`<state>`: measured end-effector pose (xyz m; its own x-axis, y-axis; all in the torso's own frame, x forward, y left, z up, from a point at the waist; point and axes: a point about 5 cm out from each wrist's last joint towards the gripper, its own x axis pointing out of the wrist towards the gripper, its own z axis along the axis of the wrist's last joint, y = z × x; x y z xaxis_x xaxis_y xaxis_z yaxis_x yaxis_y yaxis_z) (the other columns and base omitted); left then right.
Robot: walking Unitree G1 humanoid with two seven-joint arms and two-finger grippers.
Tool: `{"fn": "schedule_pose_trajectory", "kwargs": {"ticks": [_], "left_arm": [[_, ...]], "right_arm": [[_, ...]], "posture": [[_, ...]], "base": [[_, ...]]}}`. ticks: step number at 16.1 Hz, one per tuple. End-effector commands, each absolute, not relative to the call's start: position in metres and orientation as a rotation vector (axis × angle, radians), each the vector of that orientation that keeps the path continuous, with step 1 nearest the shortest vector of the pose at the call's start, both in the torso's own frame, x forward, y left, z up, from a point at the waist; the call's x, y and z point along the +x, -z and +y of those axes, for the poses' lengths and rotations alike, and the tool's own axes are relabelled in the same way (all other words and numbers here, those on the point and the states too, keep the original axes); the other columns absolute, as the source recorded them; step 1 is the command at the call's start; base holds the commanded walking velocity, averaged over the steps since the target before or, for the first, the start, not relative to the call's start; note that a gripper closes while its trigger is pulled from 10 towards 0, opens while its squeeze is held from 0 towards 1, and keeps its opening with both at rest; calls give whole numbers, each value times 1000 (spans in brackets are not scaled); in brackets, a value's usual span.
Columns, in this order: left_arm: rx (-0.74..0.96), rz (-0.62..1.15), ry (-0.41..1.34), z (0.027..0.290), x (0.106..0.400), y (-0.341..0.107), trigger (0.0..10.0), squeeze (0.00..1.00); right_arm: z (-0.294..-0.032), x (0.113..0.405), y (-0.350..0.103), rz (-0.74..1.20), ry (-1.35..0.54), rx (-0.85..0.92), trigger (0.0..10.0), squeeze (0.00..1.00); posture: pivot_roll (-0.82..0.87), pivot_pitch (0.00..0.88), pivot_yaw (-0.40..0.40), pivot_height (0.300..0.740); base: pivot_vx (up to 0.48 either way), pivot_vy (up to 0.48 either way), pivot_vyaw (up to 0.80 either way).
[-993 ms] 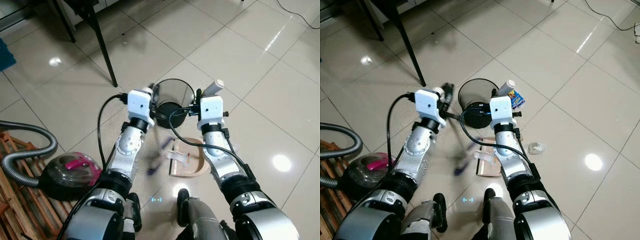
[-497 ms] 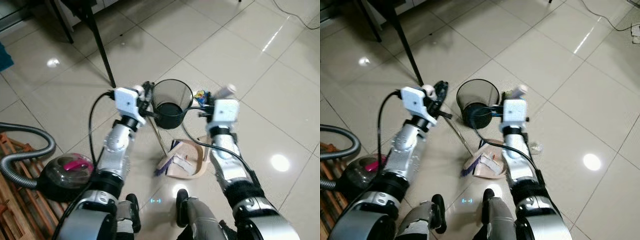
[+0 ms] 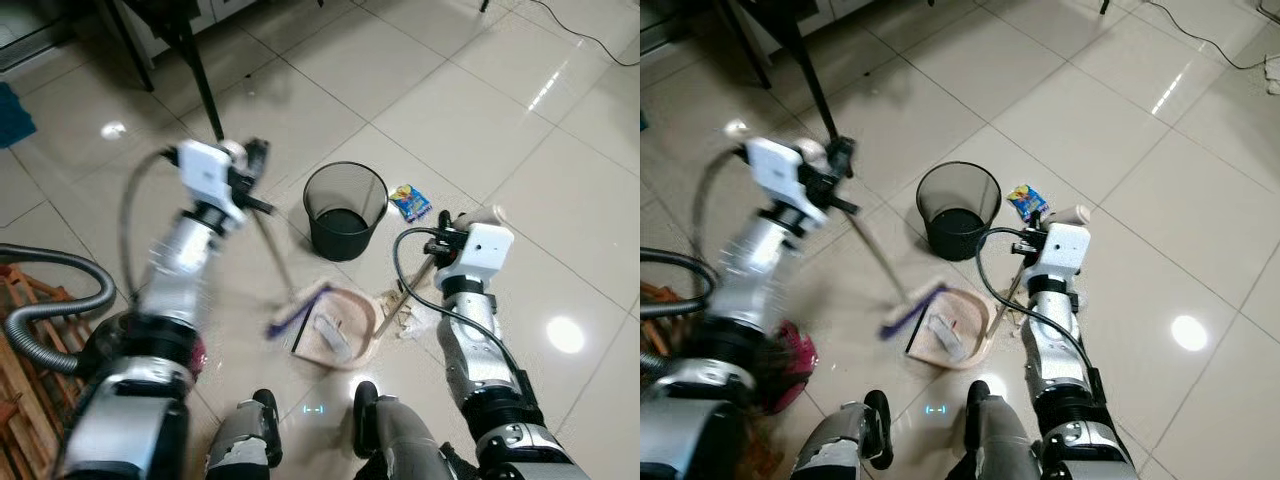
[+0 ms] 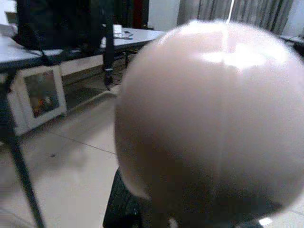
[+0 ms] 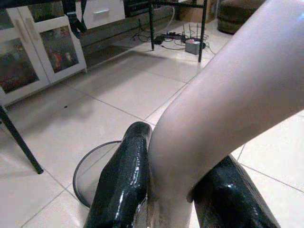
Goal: Sweep floor
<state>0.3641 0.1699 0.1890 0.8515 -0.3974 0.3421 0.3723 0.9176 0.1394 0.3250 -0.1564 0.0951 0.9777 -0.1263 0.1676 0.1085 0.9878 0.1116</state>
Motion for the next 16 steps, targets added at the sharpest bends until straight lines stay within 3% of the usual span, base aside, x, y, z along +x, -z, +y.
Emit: {"fn": "schedule_pose_trajectory", "kwargs": {"ticks": [1, 6, 13, 16], "left_arm": [[74, -451, 409, 178, 364, -213, 10000, 0], [214, -457, 185, 236, 366, -246, 10000, 0], [163, -319, 59, 223, 356, -202, 10000, 0], [300, -214, -67, 230, 343, -175, 10000, 0]], "right_arm": [[-163, 322, -94, -170, 129, 112, 10000, 0], [-180, 322, -104, -179, 147, 137, 10000, 0], [-183, 316, -142, -215, 6, 194, 10000, 0], [-184, 311, -168, -246, -32, 219, 10000, 0]], "posture": [[51, 155, -2, 740], [73, 108, -13, 740], [33, 73, 0, 740], [23, 61, 1, 740]], "base": [[0, 0, 0], [0, 0, 0], [0, 0, 0], [0, 0, 0]]}}
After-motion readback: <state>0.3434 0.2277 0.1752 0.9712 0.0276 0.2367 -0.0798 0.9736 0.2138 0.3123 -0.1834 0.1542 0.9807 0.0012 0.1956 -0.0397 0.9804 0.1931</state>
